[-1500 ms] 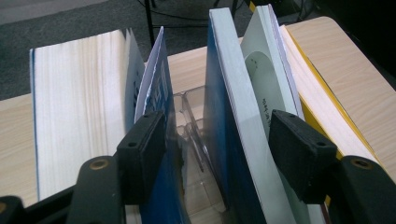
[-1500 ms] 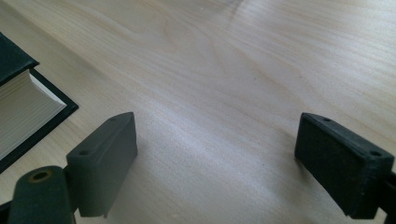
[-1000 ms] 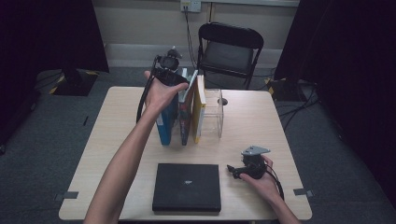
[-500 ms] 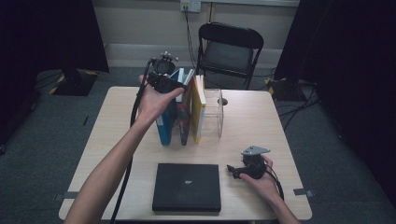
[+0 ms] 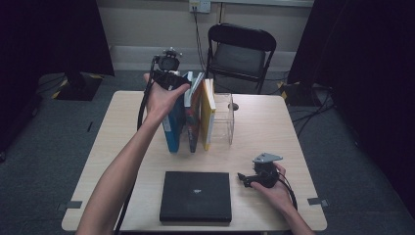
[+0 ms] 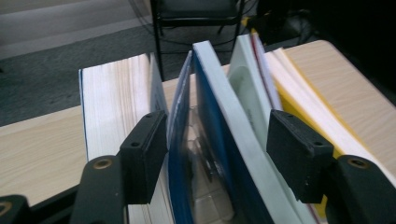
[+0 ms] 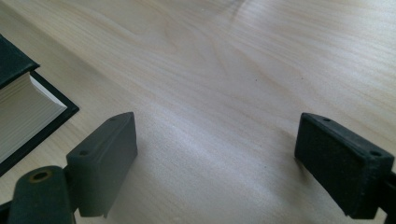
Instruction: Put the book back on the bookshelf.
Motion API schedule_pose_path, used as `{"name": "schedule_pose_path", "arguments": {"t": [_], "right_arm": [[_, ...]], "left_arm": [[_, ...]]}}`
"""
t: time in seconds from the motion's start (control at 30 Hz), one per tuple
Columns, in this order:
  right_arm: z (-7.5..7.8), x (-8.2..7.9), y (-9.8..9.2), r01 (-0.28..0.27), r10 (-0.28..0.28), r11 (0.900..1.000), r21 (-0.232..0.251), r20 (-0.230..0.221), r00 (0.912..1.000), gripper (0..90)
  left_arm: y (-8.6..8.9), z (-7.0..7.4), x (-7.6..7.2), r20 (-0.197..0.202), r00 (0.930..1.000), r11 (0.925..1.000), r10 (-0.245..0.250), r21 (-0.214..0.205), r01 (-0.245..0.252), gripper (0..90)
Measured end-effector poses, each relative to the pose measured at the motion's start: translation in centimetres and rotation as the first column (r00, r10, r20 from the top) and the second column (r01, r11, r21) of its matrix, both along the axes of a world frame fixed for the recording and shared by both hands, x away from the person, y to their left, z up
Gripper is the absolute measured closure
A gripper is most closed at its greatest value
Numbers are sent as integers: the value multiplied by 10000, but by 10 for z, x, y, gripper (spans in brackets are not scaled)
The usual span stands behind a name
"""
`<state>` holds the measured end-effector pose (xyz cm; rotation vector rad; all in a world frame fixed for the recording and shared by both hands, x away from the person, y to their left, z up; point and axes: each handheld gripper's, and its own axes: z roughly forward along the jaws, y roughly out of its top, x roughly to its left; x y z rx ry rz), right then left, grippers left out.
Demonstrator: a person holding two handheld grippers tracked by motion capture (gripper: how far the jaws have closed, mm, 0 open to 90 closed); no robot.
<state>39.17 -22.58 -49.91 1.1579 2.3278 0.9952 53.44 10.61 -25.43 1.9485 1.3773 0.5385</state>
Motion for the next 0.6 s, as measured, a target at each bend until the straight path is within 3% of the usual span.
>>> {"name": "schedule_pose_path", "arguments": {"t": [0.07,0.27,0.37,0.6], "right_arm": [[0,0,-1,-41,41,10000,-11,21,10000,129],[0,0,0,-60,60,10000,-24,2,10000,129],[0,0,0,-54,54,10000,-21,-9,10000,129],[0,0,-1,-72,72,10000,-21,2,10000,129]], "left_arm": [[-1,-1,2,29,10000,10000,-6,-95,6,355],[-10,0,1,153,9998,9993,-122,343,117,341],[-10,0,3,151,9999,9994,8,345,-13,346],[-12,-9,13,-372,9992,9989,112,449,-95,353]]}}
